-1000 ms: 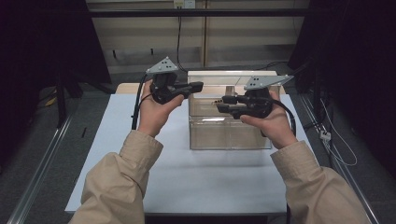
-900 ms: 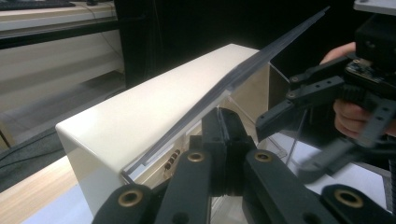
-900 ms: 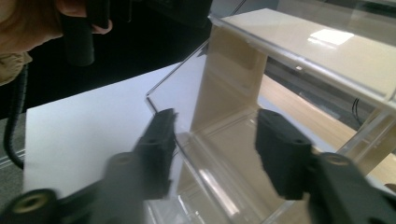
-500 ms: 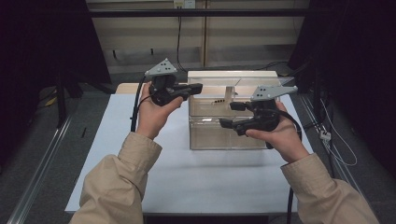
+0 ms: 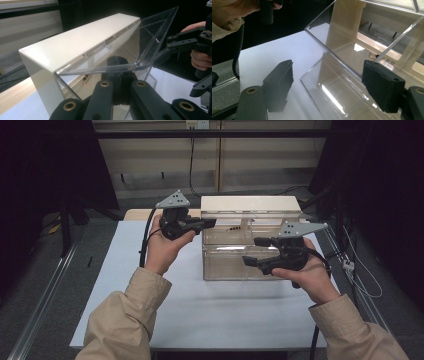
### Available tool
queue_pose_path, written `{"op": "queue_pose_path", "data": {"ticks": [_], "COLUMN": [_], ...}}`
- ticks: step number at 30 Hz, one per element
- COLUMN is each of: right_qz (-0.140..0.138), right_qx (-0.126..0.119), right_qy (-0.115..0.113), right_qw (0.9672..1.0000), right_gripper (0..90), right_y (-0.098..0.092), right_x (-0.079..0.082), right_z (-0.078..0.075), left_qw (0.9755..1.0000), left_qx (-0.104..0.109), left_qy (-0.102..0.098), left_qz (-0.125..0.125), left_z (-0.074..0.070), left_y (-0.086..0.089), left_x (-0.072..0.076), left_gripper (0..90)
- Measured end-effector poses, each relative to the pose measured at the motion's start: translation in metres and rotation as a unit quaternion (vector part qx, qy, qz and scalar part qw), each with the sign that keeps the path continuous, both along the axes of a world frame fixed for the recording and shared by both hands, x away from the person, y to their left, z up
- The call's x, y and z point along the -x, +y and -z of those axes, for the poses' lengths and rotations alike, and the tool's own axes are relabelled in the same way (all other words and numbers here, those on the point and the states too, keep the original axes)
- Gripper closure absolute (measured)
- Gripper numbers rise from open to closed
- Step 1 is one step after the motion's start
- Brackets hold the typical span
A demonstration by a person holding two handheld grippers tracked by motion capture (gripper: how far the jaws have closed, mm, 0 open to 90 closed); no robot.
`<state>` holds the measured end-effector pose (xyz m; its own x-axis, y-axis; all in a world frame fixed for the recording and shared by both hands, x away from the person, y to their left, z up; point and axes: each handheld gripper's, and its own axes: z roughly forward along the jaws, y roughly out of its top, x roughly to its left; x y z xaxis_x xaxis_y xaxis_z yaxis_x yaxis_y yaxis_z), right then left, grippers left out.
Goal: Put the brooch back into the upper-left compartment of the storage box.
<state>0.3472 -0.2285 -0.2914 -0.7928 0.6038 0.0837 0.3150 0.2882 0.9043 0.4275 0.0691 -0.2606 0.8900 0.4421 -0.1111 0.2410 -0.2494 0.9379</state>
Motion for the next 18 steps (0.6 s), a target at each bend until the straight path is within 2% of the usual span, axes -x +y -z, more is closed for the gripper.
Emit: {"op": "queue_pose_path", "data": {"ticks": [18], "right_qz": [0.010], "right_qx": [-0.004], "right_qy": [0.009], "right_qw": [0.9999], "right_gripper": [22.7], "right_y": [-0.014], "right_x": [0.012], "right_z": [0.018], "left_qw": [1.0000], "left_qx": [-0.005], "left_qy": [0.007], "left_qz": [-0.001], "left_z": [0.008], "left_y": [0.005], "left_x": [0.005], "left_gripper": [90.0]}}
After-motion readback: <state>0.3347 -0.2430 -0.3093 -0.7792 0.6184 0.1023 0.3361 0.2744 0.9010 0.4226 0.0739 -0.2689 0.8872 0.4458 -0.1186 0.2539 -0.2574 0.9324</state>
